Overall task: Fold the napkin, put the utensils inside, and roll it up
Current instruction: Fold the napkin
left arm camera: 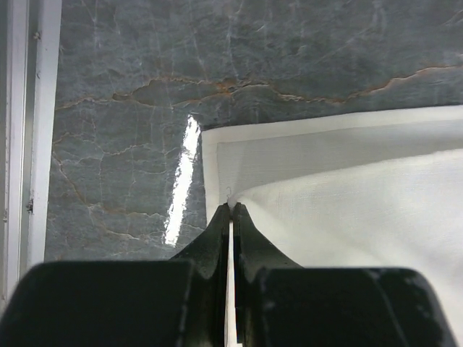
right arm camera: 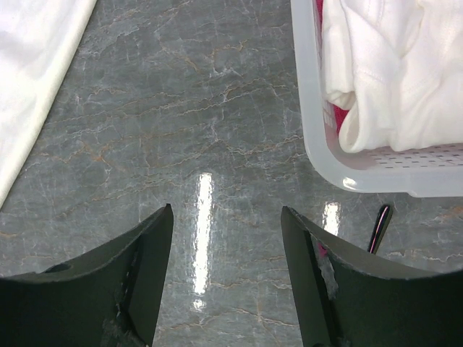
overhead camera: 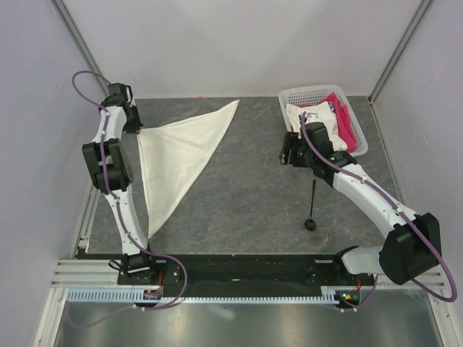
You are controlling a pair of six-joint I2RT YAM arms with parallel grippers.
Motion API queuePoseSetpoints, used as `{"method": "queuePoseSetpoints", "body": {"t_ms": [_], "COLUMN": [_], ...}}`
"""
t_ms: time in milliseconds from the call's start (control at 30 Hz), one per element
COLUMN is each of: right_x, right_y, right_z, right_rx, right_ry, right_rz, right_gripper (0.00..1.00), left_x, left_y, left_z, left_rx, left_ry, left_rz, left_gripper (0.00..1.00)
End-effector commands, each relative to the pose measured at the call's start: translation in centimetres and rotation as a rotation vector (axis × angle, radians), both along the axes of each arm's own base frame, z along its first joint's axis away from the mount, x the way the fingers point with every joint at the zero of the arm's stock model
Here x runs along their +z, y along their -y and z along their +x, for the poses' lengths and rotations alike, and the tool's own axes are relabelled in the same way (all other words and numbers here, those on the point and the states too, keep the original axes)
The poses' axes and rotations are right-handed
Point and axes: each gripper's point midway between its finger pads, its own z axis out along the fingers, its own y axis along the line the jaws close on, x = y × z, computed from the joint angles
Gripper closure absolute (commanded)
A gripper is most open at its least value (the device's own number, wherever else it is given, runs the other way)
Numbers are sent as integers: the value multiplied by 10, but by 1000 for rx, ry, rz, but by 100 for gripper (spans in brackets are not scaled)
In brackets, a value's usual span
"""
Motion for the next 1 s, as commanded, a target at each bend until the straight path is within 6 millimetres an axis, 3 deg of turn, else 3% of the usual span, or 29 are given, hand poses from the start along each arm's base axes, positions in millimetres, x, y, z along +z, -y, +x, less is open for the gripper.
{"method": "queuePoseSetpoints", "body": {"t_ms": [0,800,833,900,933,967], "right_x": [13,5,2,-2,-5,-5], "right_y": [2,2,2,-1,-4,-7], "right_z": [5,2,2,2,2,3], "right_rx": [-16,-17,-18,-8,3,12], "right_ry": [28,7,-2,-17,-25,-29], "right_rz": [6,9,6,13,18,26], "right_gripper": [30,30,30,30,30,30], "left_x": [2,-9,-9,-6,-2,1], "left_y": [-10,-33,-38,-42,-44,-44], "left_z": [7,5,4,2,1,-1], "left_rx": [-29,22,39,57,69,81], "left_ry": [8,-6,-11,-10,-9,-9], "left_rz": [17,-1,21,29,42,44], "left_gripper": [98,98,93,74,45,33]}}
